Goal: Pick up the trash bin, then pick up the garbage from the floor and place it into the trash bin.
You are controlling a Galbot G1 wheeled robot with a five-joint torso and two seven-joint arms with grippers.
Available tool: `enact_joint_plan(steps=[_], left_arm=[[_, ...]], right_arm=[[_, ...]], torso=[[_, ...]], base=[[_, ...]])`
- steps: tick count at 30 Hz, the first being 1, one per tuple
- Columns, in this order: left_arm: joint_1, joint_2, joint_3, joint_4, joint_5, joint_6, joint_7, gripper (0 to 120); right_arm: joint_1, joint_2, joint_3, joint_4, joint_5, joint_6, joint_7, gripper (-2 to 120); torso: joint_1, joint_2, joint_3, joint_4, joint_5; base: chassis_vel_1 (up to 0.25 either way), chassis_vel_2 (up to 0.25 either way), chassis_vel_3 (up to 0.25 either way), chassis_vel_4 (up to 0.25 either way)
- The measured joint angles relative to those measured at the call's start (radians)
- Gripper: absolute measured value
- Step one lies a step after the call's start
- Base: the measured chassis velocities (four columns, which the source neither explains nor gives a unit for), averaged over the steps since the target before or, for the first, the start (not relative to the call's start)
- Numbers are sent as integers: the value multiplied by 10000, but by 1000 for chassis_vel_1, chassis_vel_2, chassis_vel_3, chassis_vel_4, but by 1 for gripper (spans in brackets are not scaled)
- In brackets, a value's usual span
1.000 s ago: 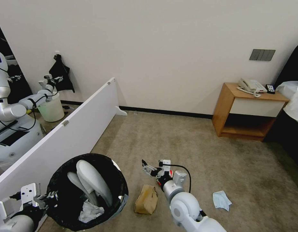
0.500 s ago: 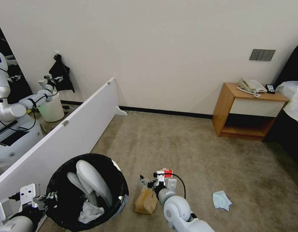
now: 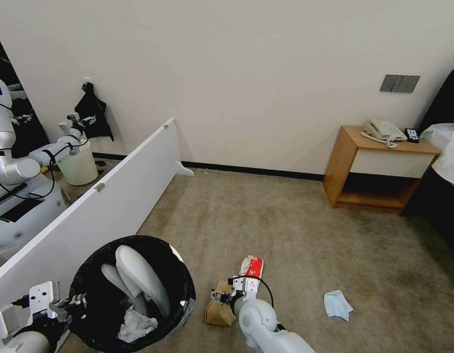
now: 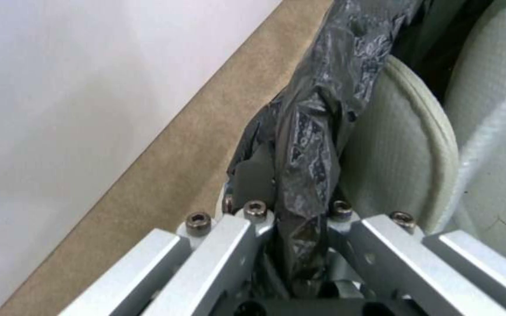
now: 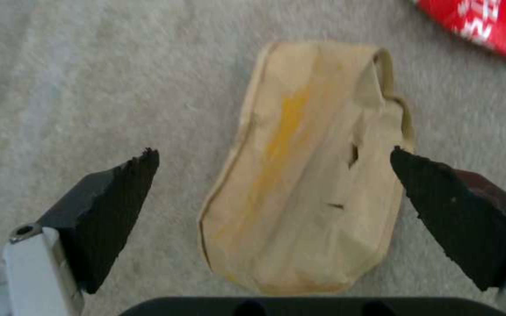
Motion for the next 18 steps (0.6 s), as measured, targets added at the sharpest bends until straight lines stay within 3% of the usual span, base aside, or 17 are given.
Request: enact_joint_plan(steps=[18], left_arm=[[22,-9,29,0,20,-1,44,3]], right_arm=[[550,515,90,-1531,11,-195,186,100]], torso=[[0,0,0,-1,0]], base=[[0,0,0,0]])
